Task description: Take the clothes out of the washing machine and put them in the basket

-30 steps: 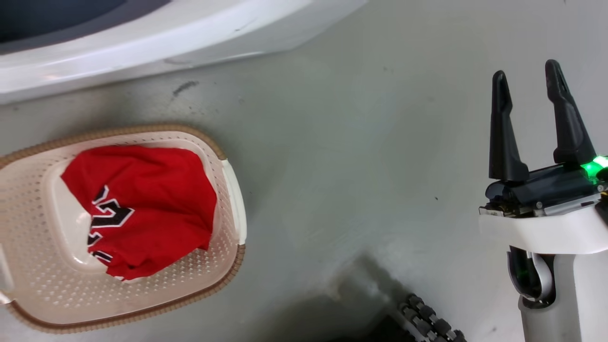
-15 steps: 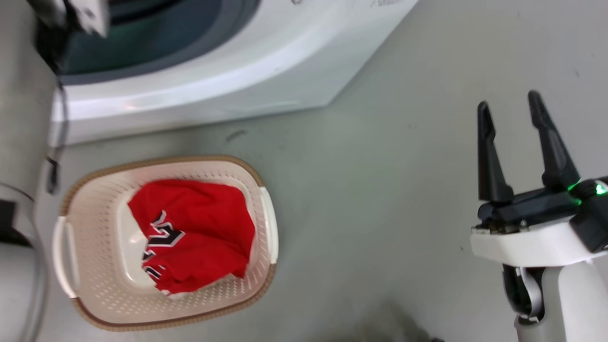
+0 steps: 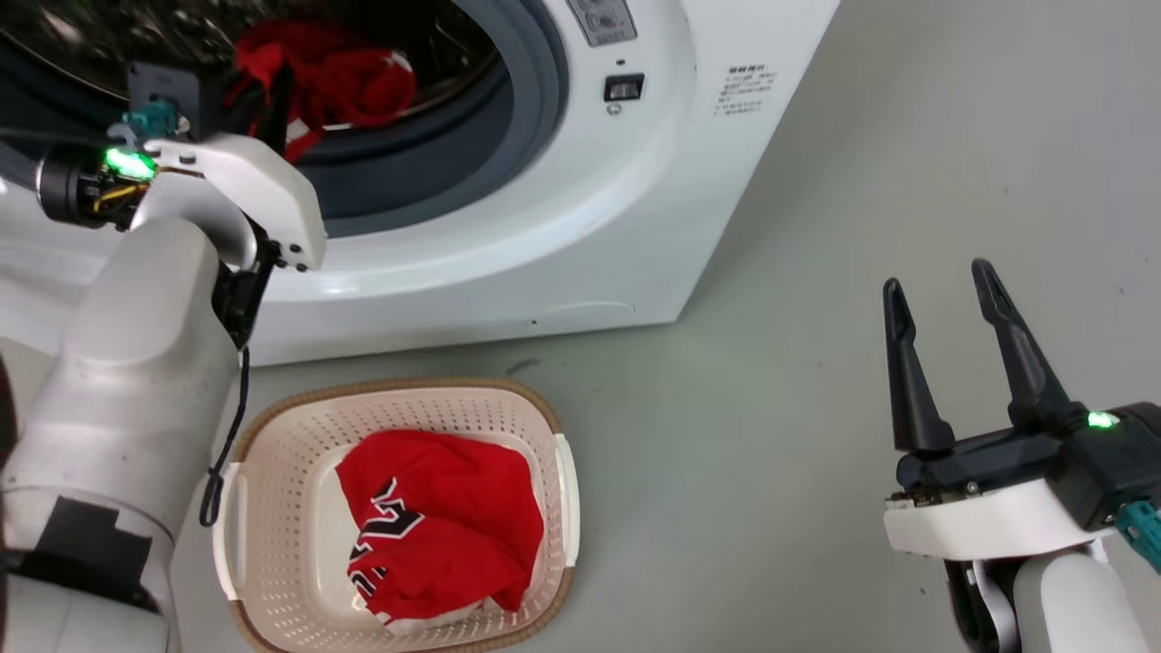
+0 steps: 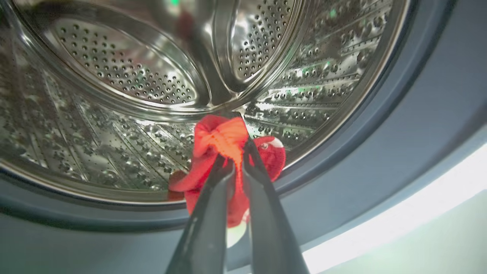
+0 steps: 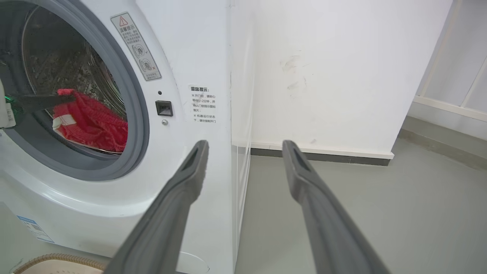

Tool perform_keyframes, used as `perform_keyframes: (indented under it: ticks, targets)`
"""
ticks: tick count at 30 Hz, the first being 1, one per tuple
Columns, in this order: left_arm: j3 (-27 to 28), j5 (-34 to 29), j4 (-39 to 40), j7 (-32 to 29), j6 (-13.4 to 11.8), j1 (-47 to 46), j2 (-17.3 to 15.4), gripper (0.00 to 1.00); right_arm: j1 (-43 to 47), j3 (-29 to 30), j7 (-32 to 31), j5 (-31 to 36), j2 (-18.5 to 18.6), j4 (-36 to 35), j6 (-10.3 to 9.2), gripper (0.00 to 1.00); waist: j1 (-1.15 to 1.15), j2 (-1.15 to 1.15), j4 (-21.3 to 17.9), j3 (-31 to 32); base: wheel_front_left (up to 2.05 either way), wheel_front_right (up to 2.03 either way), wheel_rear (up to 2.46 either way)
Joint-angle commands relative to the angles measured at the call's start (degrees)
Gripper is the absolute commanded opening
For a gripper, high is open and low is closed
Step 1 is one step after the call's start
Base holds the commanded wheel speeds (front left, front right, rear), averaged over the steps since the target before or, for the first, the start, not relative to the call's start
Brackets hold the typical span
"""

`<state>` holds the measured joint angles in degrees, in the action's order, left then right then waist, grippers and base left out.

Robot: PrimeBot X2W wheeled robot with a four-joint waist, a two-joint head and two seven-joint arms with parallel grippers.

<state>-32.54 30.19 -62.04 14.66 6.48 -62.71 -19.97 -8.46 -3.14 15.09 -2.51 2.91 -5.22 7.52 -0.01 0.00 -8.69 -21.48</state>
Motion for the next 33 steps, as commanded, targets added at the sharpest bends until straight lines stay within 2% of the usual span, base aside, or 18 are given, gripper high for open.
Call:
perform_keyframes:
  ticks: [1,17,27,33]
  targets:
    - [0.33,-0.07,1.38,0.36,-0.55,1.28,-0.32,0.0,0.86,-0.04,0.12,0.34,-0.06,0.2,-0.06,1.0,0.01,0.0,1.21,2.19,0.0,0.0,0.0]
    - [3.29,-2.1,33.83,0.28,-8.39,21.34,-5.03,0.0,5.89,-0.41,0.12,1.07,-0.07,1.18,-0.05,1.0,0.01,0.0,3.99,10.91,0.0,0.0,0.0]
    - [4.21,-2.83,55.48,-3.97,-14.51,28.99,-9.76,0.0,7.73,-0.44,0.12,1.28,-0.06,1.43,-0.06,1.0,0.01,0.0,5.45,14.23,0.0,0.0,0.0]
    - [5.33,-3.16,65.83,-6.34,-17.26,31.89,-12.47,0.0,8.59,-0.62,0.12,1.22,-0.07,1.43,-0.05,1.0,0.01,0.0,5.8,15.3,0.0,0.0,0.0]
